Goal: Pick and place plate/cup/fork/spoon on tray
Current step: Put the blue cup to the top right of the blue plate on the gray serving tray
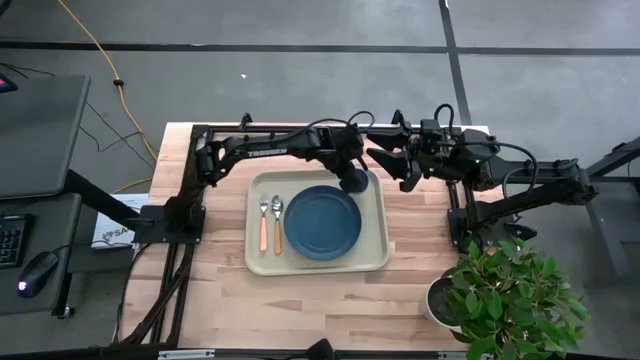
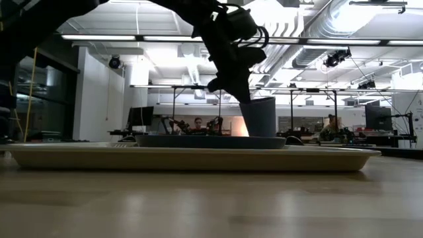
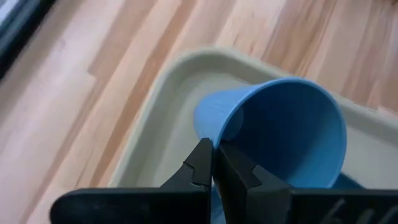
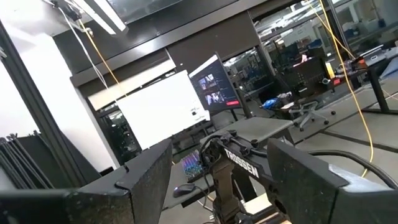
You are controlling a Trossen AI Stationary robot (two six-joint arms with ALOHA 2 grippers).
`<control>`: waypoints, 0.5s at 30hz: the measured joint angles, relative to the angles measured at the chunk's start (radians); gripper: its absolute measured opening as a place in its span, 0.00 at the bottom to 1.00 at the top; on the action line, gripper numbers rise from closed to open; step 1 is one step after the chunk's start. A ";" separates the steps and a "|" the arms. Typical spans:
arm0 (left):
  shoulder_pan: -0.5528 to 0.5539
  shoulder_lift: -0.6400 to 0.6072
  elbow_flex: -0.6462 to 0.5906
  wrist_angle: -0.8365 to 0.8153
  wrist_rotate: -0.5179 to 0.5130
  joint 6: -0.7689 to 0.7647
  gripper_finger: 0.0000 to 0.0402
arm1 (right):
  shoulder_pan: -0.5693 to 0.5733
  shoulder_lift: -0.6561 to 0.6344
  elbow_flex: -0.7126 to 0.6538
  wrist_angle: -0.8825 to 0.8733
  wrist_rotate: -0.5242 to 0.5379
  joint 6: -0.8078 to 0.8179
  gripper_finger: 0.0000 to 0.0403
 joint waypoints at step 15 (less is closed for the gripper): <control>0.000 0.011 -0.003 -0.001 0.019 -0.027 0.02 | 0.000 0.000 0.000 -0.004 -0.001 0.003 0.63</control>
